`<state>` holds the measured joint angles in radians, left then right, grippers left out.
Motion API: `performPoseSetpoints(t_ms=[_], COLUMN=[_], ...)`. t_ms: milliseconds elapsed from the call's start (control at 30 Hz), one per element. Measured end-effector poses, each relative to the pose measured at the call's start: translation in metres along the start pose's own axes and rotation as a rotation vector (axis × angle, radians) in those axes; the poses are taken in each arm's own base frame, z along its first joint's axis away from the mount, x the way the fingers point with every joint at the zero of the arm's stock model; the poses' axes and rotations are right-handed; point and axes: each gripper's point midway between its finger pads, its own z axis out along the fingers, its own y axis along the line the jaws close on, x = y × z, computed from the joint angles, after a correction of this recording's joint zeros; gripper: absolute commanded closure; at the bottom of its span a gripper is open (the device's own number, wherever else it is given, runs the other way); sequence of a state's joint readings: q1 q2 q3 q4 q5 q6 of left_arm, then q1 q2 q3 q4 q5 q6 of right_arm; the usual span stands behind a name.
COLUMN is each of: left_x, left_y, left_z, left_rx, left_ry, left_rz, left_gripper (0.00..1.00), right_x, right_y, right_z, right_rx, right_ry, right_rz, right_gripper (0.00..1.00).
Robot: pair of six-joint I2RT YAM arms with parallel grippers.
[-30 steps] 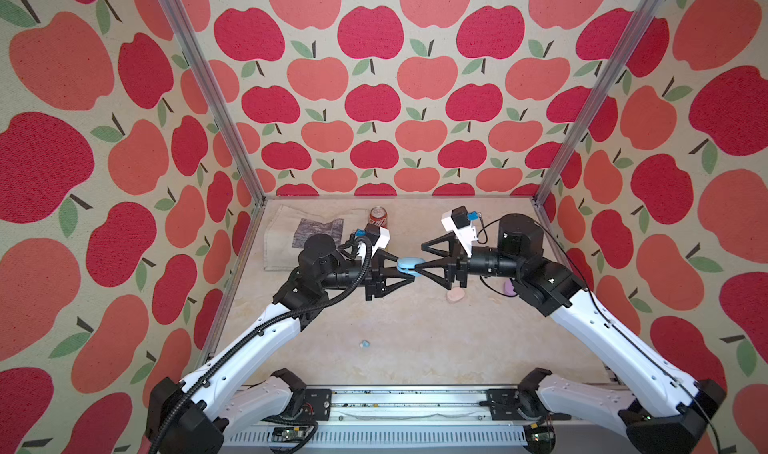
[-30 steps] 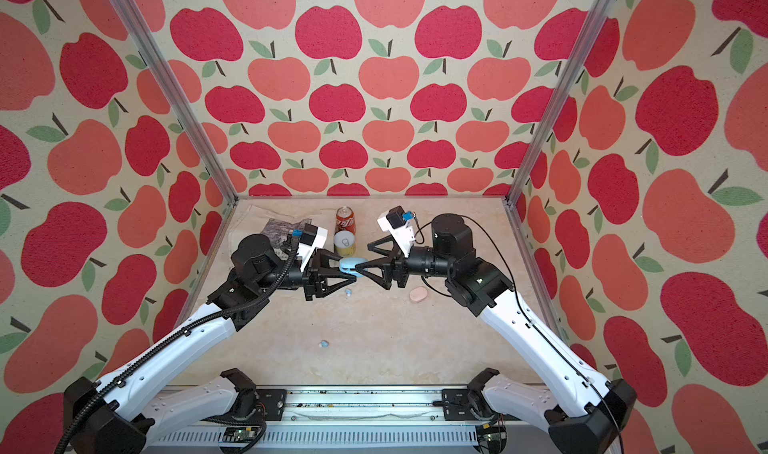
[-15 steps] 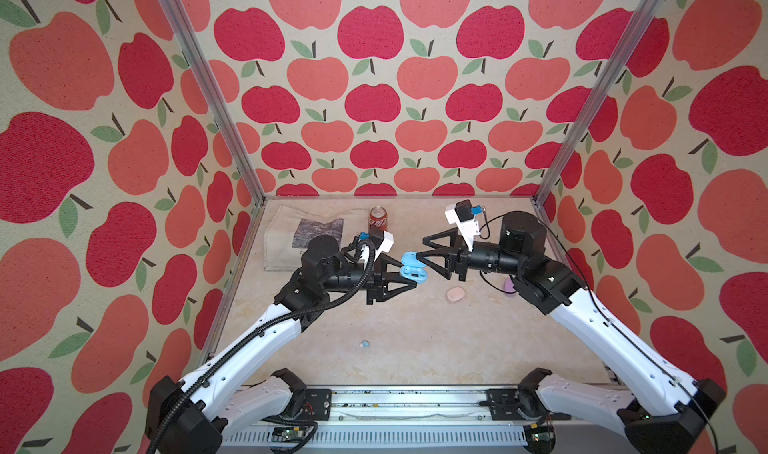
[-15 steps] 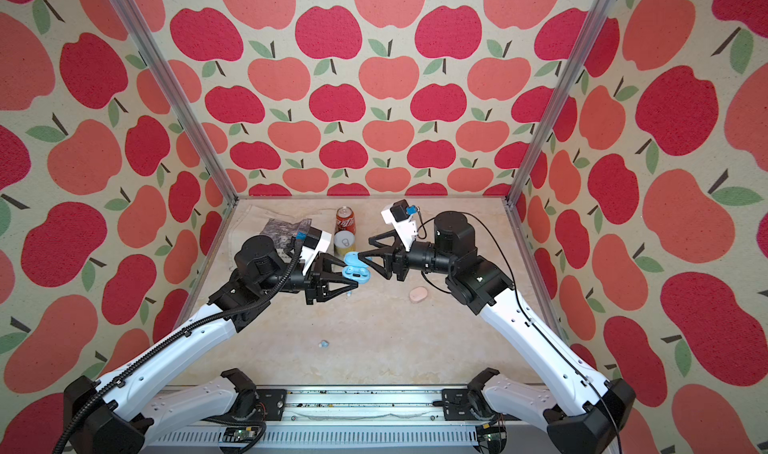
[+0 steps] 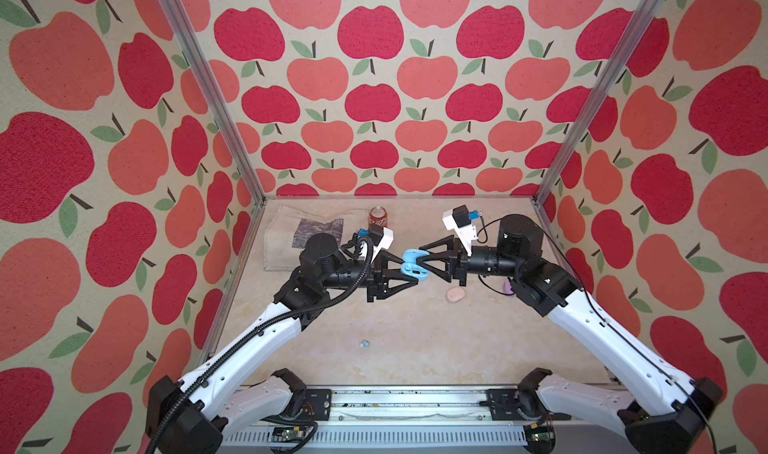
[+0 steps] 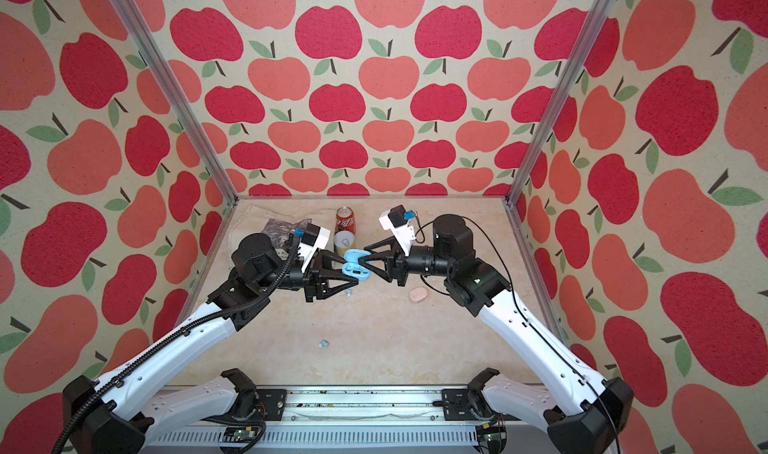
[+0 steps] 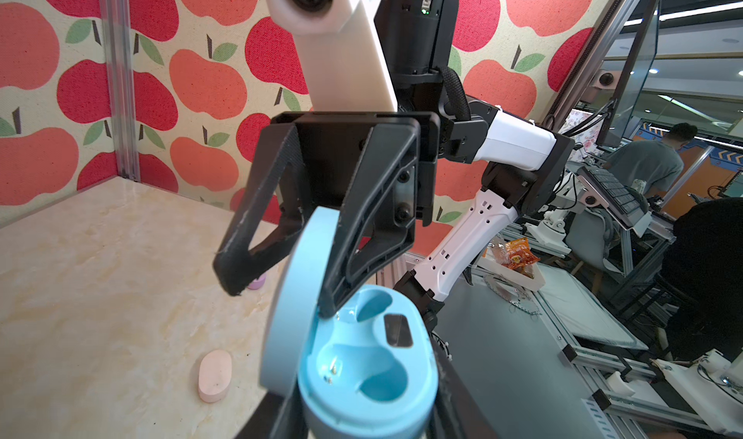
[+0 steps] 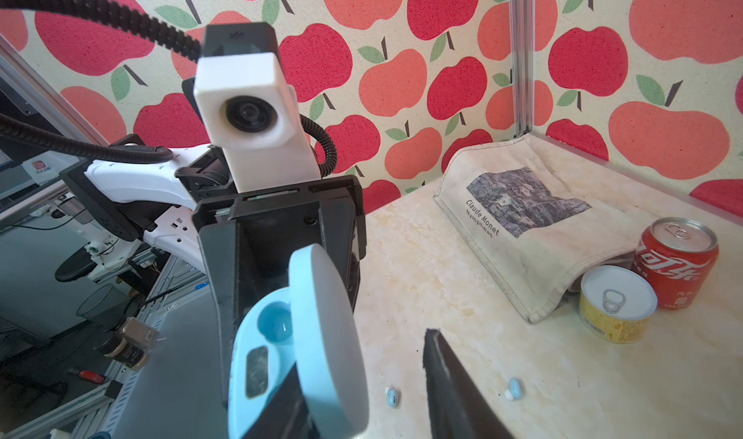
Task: Insert wireless bluetooth earbuds into charging case
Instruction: Pass the charging case.
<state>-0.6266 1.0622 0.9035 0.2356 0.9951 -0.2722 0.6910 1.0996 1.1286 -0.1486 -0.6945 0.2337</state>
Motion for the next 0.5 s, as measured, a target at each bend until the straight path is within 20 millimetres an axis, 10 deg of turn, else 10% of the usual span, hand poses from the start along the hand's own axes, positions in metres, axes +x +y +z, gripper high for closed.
performPoseSetpoints(t_ms=[267,500], left_x=[-0.0016,-0.0068], left_y=[0.0014,0.0048], left_z=[0.0003,-0.0023], left_rx=[-0.011,-0.051], left_ry=[-0.007,-0.031], left_rz=[0.005,0.021], left_gripper=[0.85,0.2], right_x=[-0.0012,-0.0053], right_y=[0.003,0.0046], right_z=[-0.0026,-0.0063], right_rx=[-0.002,0.009], right_ry=[-0.011,-0.028], right_rz=[-0.019,-0.038], right_gripper=[1.0,1.0])
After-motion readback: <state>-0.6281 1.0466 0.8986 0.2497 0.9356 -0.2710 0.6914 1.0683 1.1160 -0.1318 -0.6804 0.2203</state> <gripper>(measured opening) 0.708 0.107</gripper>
